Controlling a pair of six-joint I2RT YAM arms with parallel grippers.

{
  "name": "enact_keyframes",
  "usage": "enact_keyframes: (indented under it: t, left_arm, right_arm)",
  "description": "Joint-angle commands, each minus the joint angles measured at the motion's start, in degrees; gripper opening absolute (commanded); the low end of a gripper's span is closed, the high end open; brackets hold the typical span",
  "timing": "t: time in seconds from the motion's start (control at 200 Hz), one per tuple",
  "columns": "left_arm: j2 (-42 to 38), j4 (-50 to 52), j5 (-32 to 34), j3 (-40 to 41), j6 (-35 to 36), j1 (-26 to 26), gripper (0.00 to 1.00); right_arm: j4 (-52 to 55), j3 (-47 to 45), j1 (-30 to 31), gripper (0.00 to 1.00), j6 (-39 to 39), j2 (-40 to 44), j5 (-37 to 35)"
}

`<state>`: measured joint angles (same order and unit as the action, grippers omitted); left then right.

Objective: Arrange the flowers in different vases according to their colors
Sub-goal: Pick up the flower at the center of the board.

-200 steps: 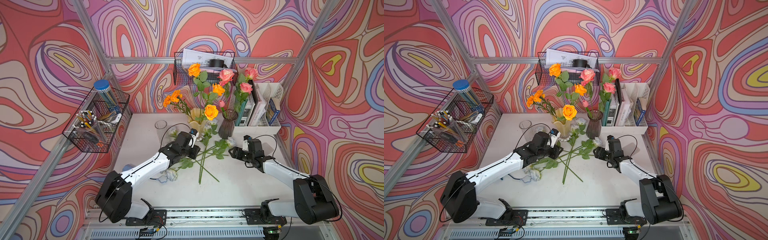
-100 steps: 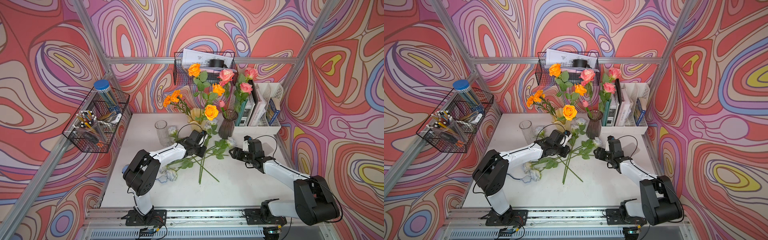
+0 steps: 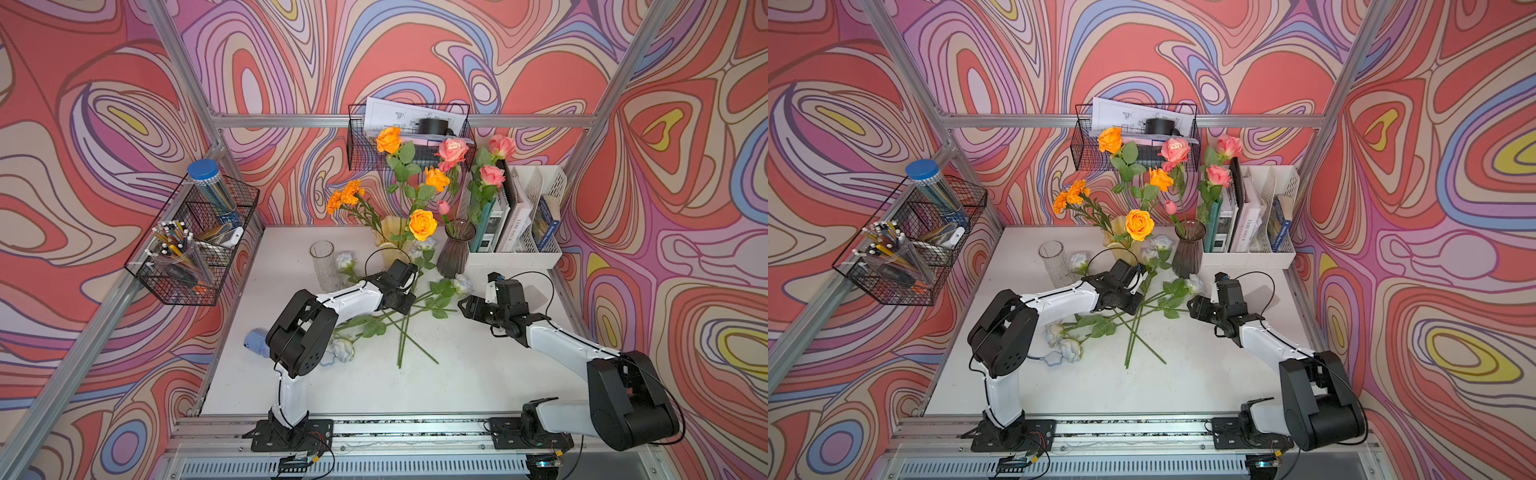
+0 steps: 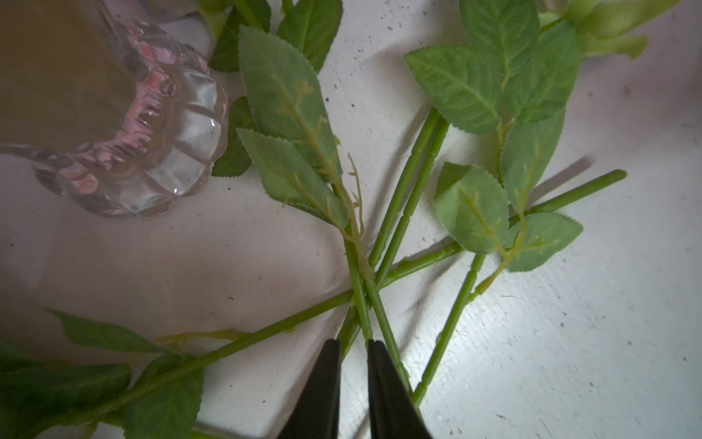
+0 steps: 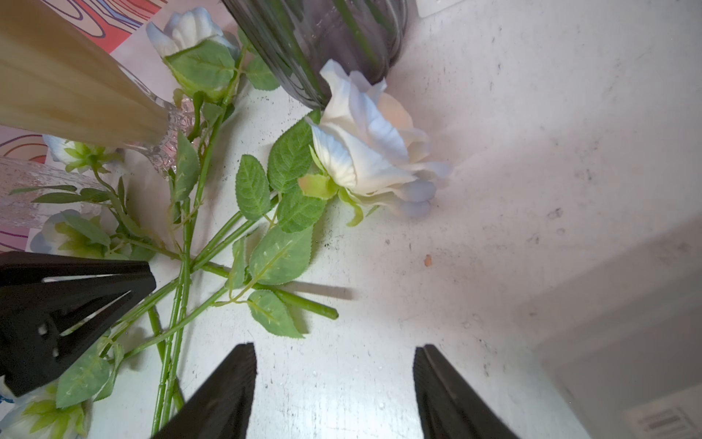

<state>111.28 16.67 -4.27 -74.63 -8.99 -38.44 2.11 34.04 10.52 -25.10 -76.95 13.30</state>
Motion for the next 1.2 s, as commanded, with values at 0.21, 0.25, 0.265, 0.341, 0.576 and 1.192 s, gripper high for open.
enact_keyframes:
  t: [0.21,0.25,0.265,0.341,0.576,1.192]
  left_arm:
    - [1.8,0.7,0.5,-0.8,1.4,-0.7,0.21]
    - [2.0,1.0,0.5,-1.1,1.7,-0.7,0.2]
    - [2.2,1.1,0.6,-1.2,1.7,-0.7,0.2]
    - [2.7,1.6,1.1,-1.6,2.1,-0.7,0.2]
    - [4.1,2.5,2.7,-2.3,3.0,-0.8,0.18]
    - [3.1,2.5,1.6,-1.2,3.7,-2.4,0.18]
  right_arm:
    - [-0.6,-0.5,-0.3,0.67,0.5,-0.1,-0.2]
    - [-0.6,-0.5,-0.3,0.67,0.5,-0.1,-0.2]
    - [-0.6,-0.5,-0.3,0.67,0.5,-0.1,-0.2]
    - [-0.6,-0.5,-0.3,0.67,0.4,-0.1,-0.2]
    - [-0.6,-0.7,-0.3,0.67,0.5,0.3,0.0]
    - [-0.8,-0.8,-0.4,0.67,0.6,0.2,0.3]
